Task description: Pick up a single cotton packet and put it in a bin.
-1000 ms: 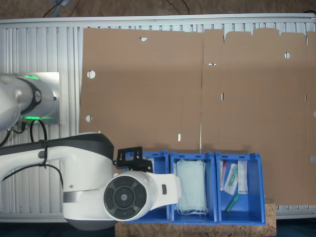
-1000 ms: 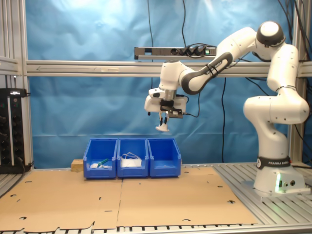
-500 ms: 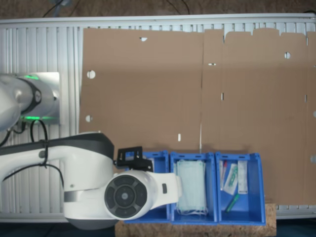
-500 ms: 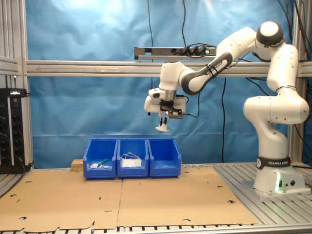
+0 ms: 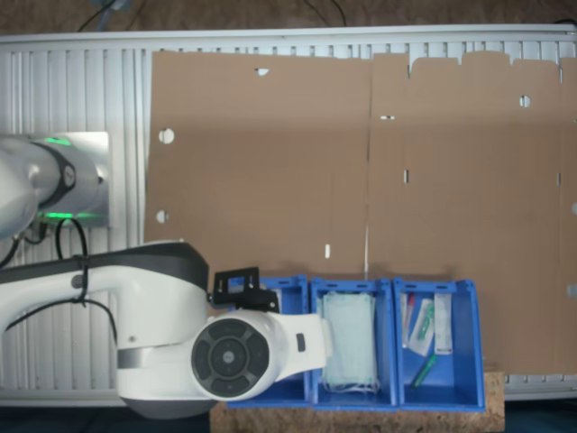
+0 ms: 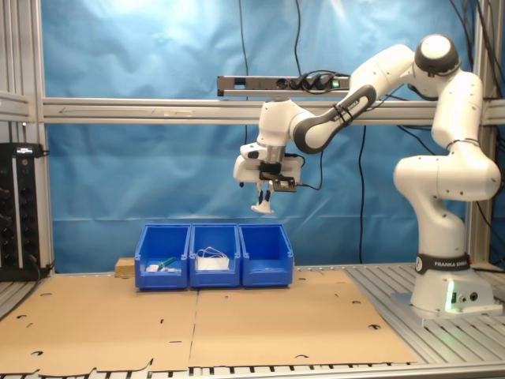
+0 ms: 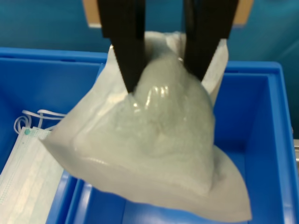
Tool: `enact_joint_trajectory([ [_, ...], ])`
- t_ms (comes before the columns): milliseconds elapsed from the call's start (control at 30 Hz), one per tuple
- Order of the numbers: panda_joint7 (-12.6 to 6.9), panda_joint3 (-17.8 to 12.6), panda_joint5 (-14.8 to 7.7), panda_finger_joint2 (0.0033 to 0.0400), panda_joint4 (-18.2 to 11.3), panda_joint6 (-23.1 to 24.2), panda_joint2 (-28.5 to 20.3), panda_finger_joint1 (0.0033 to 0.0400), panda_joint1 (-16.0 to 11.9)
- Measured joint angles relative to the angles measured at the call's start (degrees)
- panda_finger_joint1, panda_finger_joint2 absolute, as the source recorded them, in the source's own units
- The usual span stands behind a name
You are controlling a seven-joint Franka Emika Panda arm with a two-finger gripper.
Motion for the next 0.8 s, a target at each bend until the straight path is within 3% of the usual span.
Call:
enact_joint_trajectory([
  [233,-0.52,0.00,0.00,0.0055,0.00,0.00,0.00,0.0055,0.08],
  [300,-0.86,0.00,0.00,0.0075,0.00,0.00,0.00,0.0075,0.10],
  [333,-0.97,0.00,0.00,0.0156,0.00,0.00,0.00,0.0156,0.10],
  [600,-1.83,0.00,0.00,0.0156,0.00,0.00,0.00,0.0156,0.13],
  [633,-1.95,0.00,0.00,0.0317,0.00,0.00,0.00,0.0317,0.13],
  [800,-2.31,0.00,0.00,0.0317,0.00,0.00,0.00,0.0317,0.13],
])
